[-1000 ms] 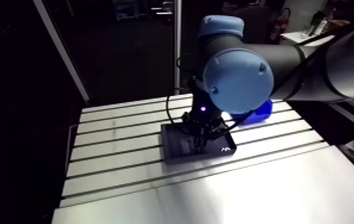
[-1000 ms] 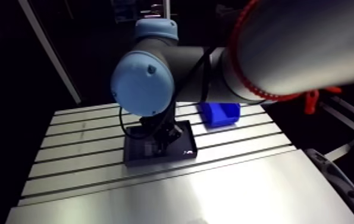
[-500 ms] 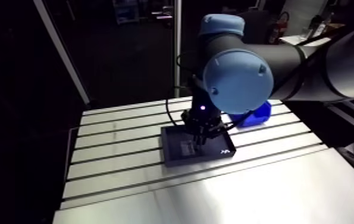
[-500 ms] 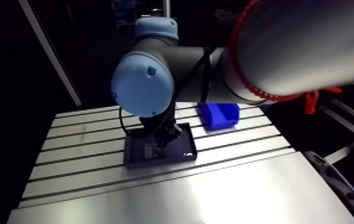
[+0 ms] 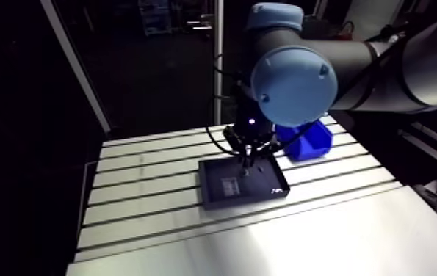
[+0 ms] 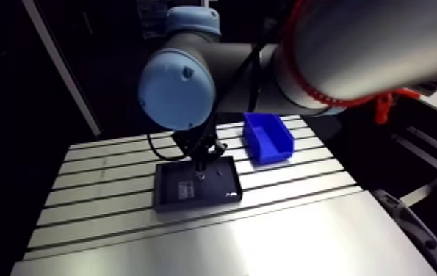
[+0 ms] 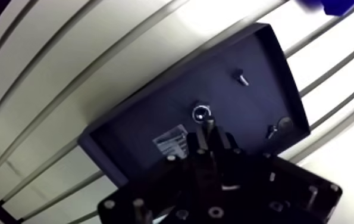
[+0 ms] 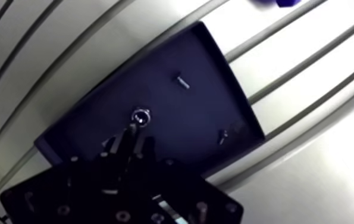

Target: Pick up the M10 bolt from the tray and put it into the blue bin.

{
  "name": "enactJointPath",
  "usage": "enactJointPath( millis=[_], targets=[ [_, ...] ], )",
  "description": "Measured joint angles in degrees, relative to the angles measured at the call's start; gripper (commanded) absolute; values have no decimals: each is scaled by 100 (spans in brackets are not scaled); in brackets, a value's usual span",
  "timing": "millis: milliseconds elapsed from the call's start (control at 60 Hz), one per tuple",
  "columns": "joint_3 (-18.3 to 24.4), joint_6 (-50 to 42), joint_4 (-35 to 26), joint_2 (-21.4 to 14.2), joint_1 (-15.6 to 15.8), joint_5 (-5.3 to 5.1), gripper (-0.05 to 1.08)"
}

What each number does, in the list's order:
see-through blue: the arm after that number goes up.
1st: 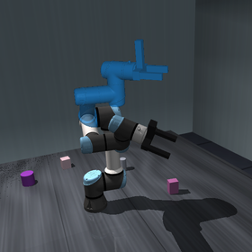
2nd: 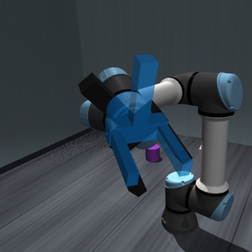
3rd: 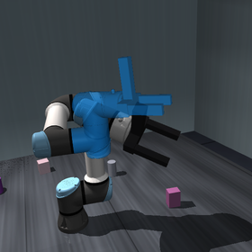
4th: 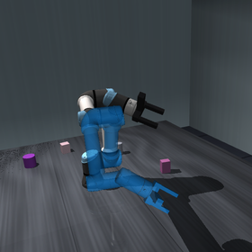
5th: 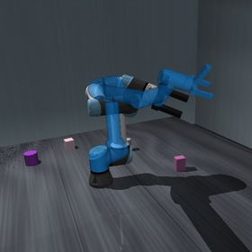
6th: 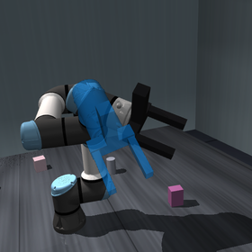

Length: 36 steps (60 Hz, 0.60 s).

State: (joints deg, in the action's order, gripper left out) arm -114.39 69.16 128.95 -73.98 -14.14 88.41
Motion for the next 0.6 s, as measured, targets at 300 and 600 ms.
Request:
enactJointPath(
  millis=[300, 600],
  targets=[
    [198, 849, -127, -174, -2, 0, 107],
    [372, 2047, -177, -350, -131, -29, 107]
  ],
)
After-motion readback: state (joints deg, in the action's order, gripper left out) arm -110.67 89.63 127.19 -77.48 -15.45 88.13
